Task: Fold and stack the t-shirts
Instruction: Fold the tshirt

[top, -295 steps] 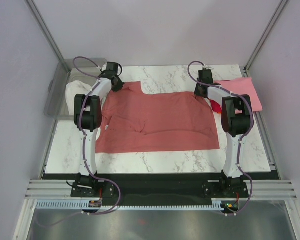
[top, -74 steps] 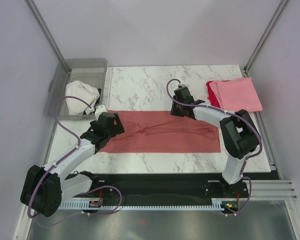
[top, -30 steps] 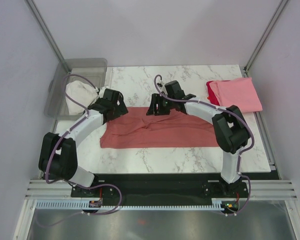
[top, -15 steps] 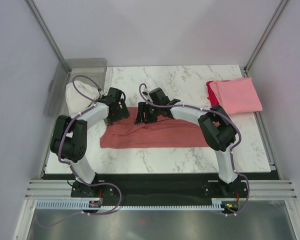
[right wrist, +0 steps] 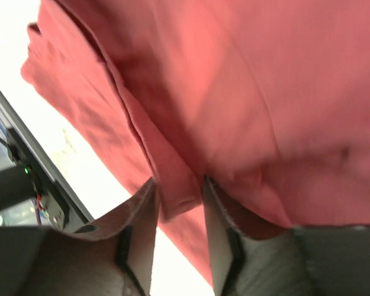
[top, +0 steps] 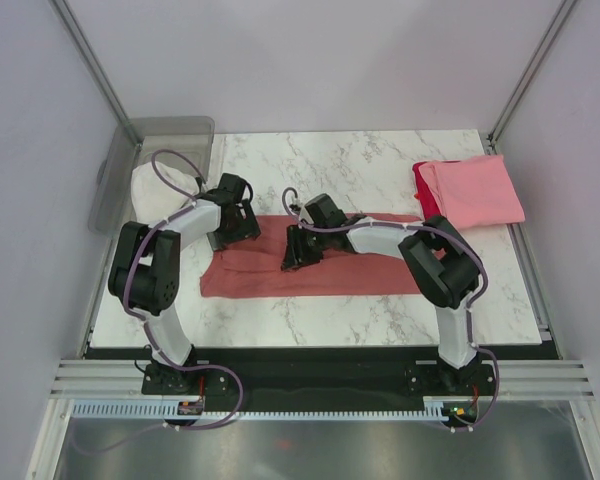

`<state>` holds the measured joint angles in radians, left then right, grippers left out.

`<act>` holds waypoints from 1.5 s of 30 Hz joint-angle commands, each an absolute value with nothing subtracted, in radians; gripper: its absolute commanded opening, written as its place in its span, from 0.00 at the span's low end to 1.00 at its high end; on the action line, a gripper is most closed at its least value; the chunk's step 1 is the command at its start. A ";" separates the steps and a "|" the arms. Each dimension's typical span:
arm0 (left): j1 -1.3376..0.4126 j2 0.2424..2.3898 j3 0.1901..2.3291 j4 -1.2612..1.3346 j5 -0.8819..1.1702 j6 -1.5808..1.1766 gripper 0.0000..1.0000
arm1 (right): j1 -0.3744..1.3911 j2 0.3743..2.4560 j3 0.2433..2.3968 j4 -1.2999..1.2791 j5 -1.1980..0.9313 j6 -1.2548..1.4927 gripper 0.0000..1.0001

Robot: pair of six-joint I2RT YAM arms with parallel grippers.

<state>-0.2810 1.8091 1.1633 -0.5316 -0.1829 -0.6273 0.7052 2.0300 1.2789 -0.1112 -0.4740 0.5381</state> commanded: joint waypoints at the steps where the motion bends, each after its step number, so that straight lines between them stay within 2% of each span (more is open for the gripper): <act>1: -0.270 1.819 1.192 -0.554 -0.186 -0.597 0.92 | 0.712 1.907 1.174 -0.048 -0.514 0.499 0.40; 5: -0.270 1.815 1.187 -0.555 -0.196 -0.598 0.92 | 0.712 1.844 1.088 -0.046 -0.494 0.479 0.43; 6: -0.268 1.813 1.187 -0.555 -0.196 -0.598 0.92 | 0.710 1.821 1.068 -0.048 -0.491 0.477 0.49; 9: -0.270 1.806 1.184 -0.555 -0.195 -0.598 0.92 | 0.712 1.787 1.046 -0.040 -0.476 0.469 0.59; 10: -0.270 1.798 1.181 -0.554 -0.196 -0.600 0.92 | 0.712 1.775 1.048 -0.031 -0.471 0.472 0.67; 13: -0.272 1.790 1.177 -0.554 -0.196 -0.603 0.92 | 0.712 1.778 1.089 -0.008 -0.475 0.488 0.77; 14: -0.272 1.789 1.178 -0.554 -0.195 -0.601 0.92 | 0.715 1.793 1.121 0.024 -0.495 0.489 0.84; 16: -0.272 1.790 1.180 -0.554 -0.192 -0.600 0.92 | 0.719 1.818 1.163 0.029 -0.506 0.480 0.87; 25: -0.272 1.783 1.172 -0.561 -0.150 -0.621 0.91 | 0.716 1.993 1.374 0.029 -0.548 0.453 0.90; 35: -0.270 1.773 1.164 -0.560 -0.147 -0.623 0.91 | 0.598 1.741 1.183 0.081 -0.652 0.459 0.91; 37: -0.271 1.770 1.166 -0.558 -0.149 -0.624 0.91 | 0.598 1.740 1.181 0.074 -0.643 0.465 0.92; 39: -0.272 1.769 1.166 -0.558 -0.141 -0.624 0.91 | 0.598 1.750 1.177 0.078 -0.603 0.485 0.98; 45: -0.272 1.766 1.166 -0.558 -0.140 -0.630 0.91 | 0.640 1.840 1.196 0.205 -0.577 0.555 0.98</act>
